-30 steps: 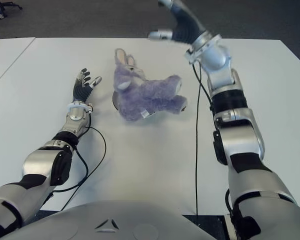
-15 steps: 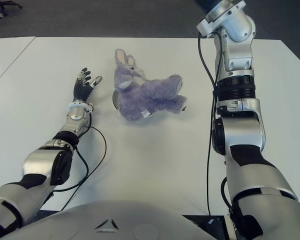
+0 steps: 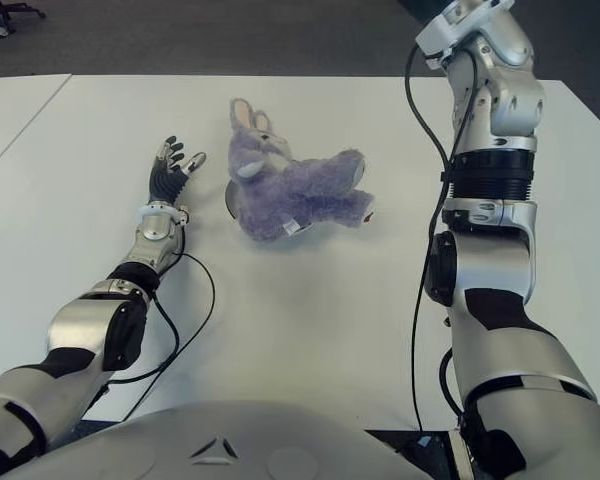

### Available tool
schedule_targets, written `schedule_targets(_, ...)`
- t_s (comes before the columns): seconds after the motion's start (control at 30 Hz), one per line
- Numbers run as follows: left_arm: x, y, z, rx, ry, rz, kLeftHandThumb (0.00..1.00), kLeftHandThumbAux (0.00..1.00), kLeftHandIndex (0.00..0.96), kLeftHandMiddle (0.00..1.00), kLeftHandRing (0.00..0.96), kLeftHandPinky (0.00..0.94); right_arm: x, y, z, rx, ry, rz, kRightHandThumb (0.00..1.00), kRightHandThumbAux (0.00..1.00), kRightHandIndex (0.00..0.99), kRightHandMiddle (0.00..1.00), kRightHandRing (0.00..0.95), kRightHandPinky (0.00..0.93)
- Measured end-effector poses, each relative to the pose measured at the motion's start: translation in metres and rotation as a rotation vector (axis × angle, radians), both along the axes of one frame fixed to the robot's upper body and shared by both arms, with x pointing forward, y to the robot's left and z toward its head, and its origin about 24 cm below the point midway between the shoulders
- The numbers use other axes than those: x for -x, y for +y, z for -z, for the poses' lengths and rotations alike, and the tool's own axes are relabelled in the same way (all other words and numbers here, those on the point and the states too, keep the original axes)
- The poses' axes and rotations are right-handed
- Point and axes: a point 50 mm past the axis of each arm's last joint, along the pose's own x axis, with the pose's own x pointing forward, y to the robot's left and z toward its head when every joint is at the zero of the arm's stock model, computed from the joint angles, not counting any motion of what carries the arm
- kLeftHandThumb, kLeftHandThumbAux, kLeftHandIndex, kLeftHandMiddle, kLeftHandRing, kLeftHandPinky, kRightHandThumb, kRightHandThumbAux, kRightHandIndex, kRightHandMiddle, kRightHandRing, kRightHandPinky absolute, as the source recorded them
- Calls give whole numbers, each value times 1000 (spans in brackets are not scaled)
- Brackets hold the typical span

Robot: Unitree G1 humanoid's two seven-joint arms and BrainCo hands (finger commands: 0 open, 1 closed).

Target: Put the doll into the plate.

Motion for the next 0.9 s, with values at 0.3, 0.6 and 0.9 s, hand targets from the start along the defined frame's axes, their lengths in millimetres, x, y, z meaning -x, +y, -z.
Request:
schedule_targets(0.3,-2,-1,-3,2,-11,1,0,536,55,130,131,126,-21,-29,38,-71,136,71,66,480,2,0,0,0)
schedule_targets(0.6,-1,-1,-1,10,-6,-3,0,530,60,133,135,128,-25,-39,108,-150,212,211,3,647,47,21,0,27)
schedule_targets(0.9,-1,-2,-1,12,-6,-3,0,538,60,136,135,128,-15,-27,176,-182,354,298,0,734,70,52,27,62)
